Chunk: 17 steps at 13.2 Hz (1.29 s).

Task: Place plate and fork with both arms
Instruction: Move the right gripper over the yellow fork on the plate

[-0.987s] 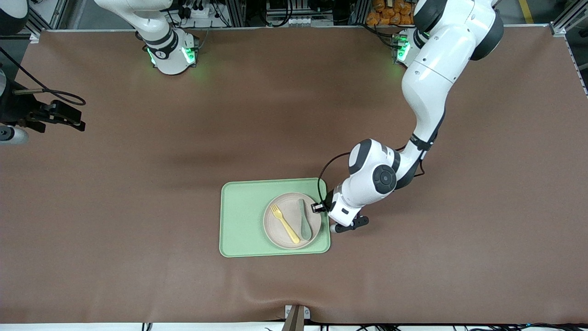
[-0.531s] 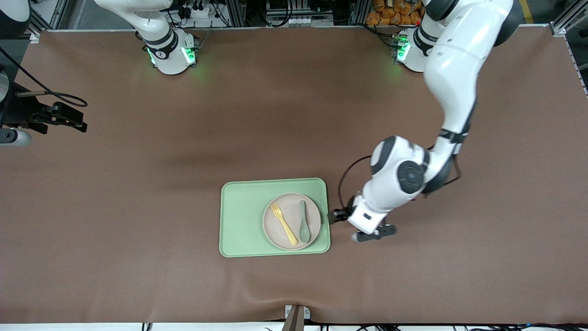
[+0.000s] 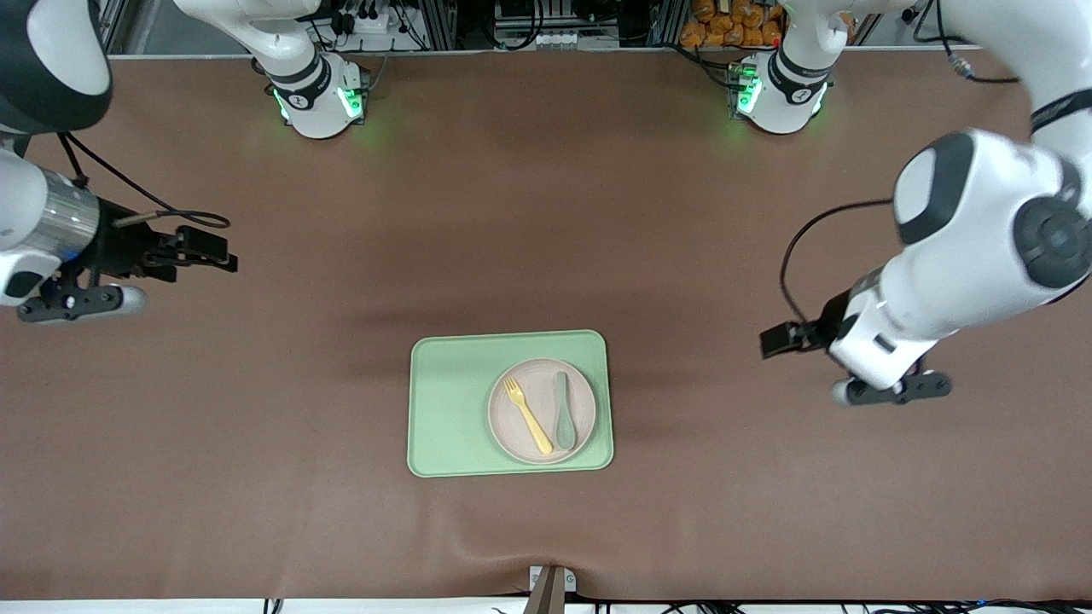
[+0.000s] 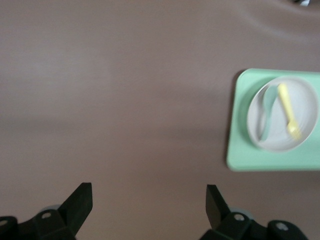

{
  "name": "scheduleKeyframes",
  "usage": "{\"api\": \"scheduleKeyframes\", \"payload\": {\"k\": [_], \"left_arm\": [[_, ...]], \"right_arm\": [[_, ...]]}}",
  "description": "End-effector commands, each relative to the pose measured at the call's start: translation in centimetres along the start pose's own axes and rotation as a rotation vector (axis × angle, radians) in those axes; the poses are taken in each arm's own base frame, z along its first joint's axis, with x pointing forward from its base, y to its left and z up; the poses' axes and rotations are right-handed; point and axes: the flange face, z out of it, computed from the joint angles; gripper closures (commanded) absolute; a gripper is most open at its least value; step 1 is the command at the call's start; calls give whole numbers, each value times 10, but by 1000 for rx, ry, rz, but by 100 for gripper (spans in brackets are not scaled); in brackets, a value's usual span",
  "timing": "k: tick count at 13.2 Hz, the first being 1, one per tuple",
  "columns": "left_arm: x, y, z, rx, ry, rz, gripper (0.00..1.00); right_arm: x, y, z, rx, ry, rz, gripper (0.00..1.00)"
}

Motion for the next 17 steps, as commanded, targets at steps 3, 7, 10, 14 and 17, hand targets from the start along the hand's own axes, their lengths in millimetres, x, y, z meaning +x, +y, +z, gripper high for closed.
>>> {"api": "scheduleKeyframes", "payload": {"k": [3, 7, 10, 14, 17], "left_arm": [[-51, -73, -62, 131, -50, 111, 0], [-89, -116, -114, 156, -79, 98, 0], [-106, -127, -137, 157, -71, 80, 0], [-122, -115, -156, 156, -55, 122, 0], [-123, -115, -158, 155, -52, 125, 0]], "right_arm": [[57, -52, 28, 14, 101, -75, 0], [110, -114, 93, 23, 196, -151, 0], [143, -140, 141, 31, 197, -186, 0], [163, -198, 219, 37, 288, -243, 0], [168, -226, 259, 29, 316, -272, 5]]}}
